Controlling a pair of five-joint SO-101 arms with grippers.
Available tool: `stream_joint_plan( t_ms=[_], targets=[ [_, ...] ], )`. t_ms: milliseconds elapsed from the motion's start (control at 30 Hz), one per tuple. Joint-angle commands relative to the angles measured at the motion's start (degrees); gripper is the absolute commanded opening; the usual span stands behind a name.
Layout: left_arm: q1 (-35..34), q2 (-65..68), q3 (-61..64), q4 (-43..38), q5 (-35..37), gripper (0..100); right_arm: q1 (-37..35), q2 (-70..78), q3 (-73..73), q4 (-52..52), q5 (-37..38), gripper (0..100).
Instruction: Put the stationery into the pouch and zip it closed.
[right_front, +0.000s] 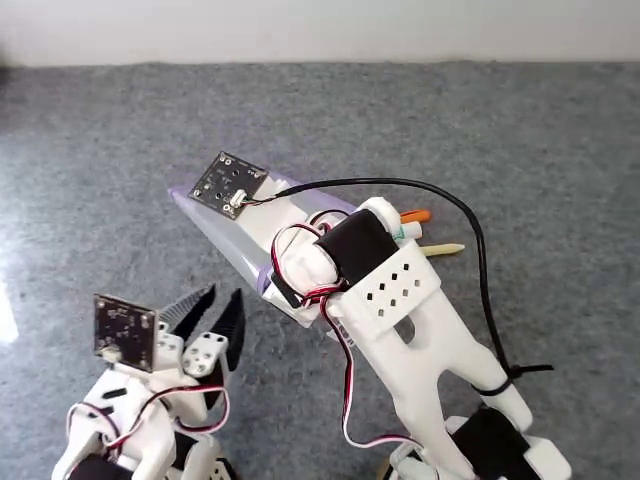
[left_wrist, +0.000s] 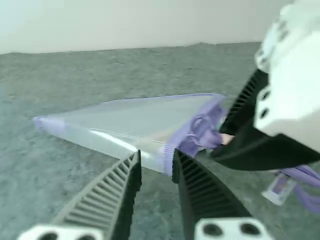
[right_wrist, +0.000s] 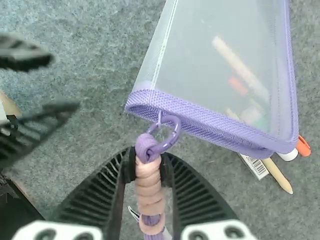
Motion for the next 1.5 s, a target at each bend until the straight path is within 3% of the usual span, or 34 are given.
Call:
stream_joint_plan(
  t_ms=[0, 667, 900, 1200, 1400, 1467],
  targets=[
    [3.4, -0.3, 1.0, -2.3, 0.2, 10, -0.3, -2.6, -1.7, 1.5, -0.8, 0.9],
    [3.6, -0.1, 10.0, -10.4, -1.3, 15, -0.5, -2.5, -5.6, 2.1, -0.6, 0.9],
    [-3.3, 10.5, 10.1, -15.6, -2.0, 15, -4.5, -2.6, -5.6, 2.2, -0.6, 0.9],
    [-3.9, 16.3, 6.8, -16.0, 1.8, 15, -5.7, -2.6, -5.5, 2.2, -0.4, 0.9],
    [-4.0, 16.3, 6.7, -15.3, -0.5, 2, -5.7, -2.6, -5.5, 2.2, -0.4, 0.9],
    [-4.0, 16.3, 6.7, -15.2, -1.8, 1, -5.7, -2.6, -5.5, 2.2, -0.4, 0.9]
  ],
)
